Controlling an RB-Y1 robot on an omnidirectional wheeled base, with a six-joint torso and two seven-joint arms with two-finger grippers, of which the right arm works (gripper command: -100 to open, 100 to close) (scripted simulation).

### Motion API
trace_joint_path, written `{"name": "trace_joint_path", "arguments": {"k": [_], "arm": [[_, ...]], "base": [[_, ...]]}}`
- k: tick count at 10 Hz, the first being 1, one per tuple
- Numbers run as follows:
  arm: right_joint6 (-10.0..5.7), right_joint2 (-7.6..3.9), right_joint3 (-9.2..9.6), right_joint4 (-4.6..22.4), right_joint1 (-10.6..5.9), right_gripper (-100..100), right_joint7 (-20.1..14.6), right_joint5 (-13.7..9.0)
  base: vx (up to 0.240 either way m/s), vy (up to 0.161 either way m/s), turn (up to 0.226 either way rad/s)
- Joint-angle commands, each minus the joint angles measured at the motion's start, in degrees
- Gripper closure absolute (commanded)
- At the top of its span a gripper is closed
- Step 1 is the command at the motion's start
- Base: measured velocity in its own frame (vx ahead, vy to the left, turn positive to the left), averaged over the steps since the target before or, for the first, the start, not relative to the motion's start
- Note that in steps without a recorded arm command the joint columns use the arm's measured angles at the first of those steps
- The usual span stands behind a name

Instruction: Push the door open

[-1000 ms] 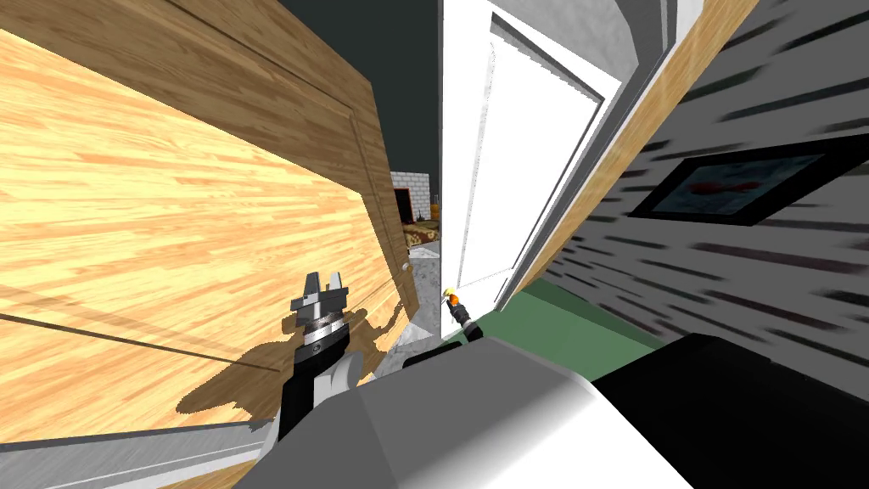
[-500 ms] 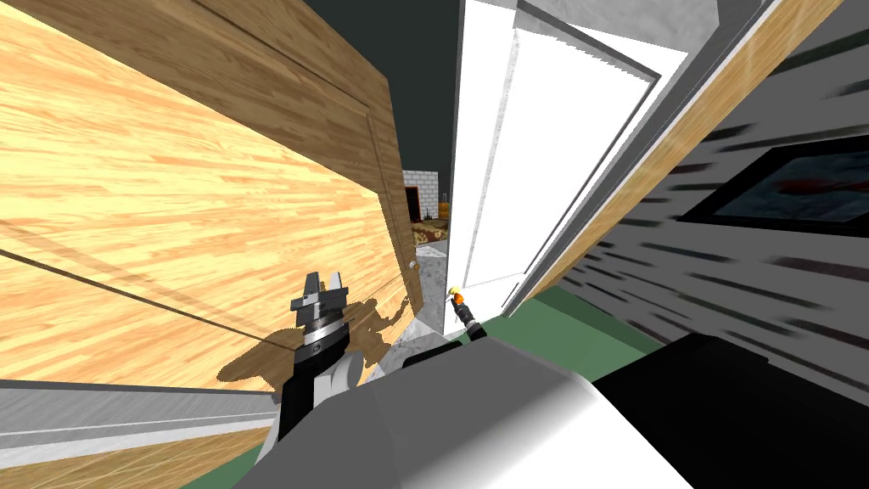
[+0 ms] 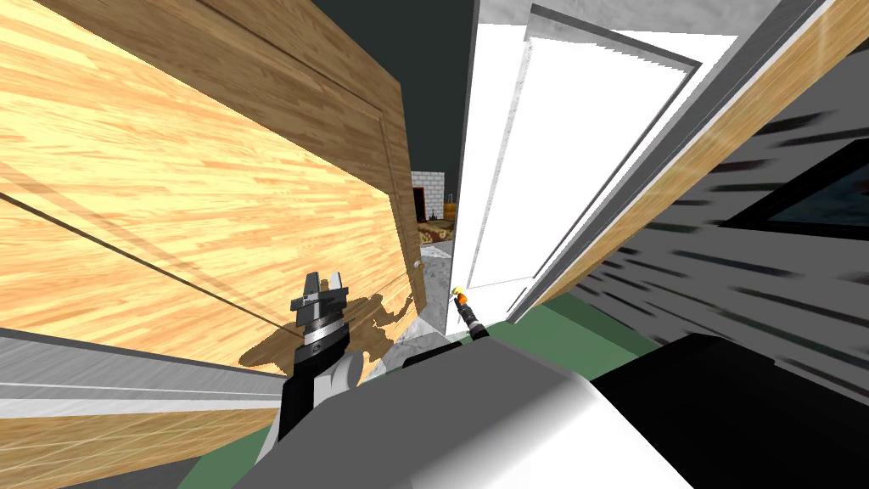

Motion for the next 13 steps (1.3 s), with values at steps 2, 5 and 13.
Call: {"name": "trace_joint_path", "arguments": {"k": [2,5,13], "arm": [[1.59,-1.01,-1.17,-3.8,1.34,100,-0.3,-0.6],[1.42,-1.3,-1.49,-3.5,1.47,100,-1.8,-2.1],[1.26,-1.59,-1.81,-3.2,1.6,100,-3.4,-3.6]], "base": [[0.001,0.009,-0.002],[-0.005,-0.006,0.076],[0.003,0.002,0.026]]}}
